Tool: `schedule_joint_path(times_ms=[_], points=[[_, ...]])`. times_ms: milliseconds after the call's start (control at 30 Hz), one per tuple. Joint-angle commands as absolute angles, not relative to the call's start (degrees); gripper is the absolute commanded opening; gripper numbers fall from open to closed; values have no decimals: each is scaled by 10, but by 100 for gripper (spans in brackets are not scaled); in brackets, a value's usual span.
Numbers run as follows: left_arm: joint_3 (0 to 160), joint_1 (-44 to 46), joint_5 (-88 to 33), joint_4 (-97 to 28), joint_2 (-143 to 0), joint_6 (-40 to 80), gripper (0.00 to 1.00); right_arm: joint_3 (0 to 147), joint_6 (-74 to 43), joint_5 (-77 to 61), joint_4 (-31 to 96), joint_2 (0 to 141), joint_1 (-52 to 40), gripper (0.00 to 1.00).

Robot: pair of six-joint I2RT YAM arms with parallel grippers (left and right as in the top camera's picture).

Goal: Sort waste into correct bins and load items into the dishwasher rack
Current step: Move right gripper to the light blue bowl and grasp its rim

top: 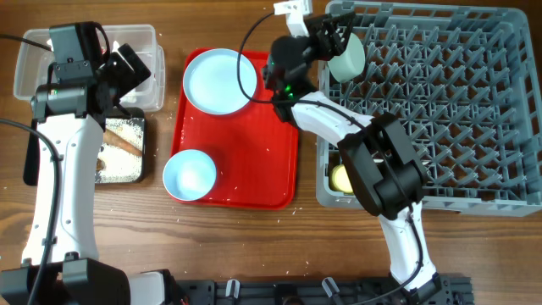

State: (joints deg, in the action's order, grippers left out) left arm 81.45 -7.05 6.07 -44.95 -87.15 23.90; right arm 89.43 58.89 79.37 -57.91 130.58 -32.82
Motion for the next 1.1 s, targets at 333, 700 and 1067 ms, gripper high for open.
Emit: schedule_joint_path(times_ms=[333, 700, 1067], points=[[819, -73, 60, -448, -871, 244, 100, 896, 539, 729, -562, 1306, -455, 86], [819, -73, 60, -448, -871, 244, 100, 896, -24, 514, -39, 1208, -524, 89], [819, -73, 60, -448, -871, 244, 100, 883, -439, -55, 245, 1132, -457, 72]])
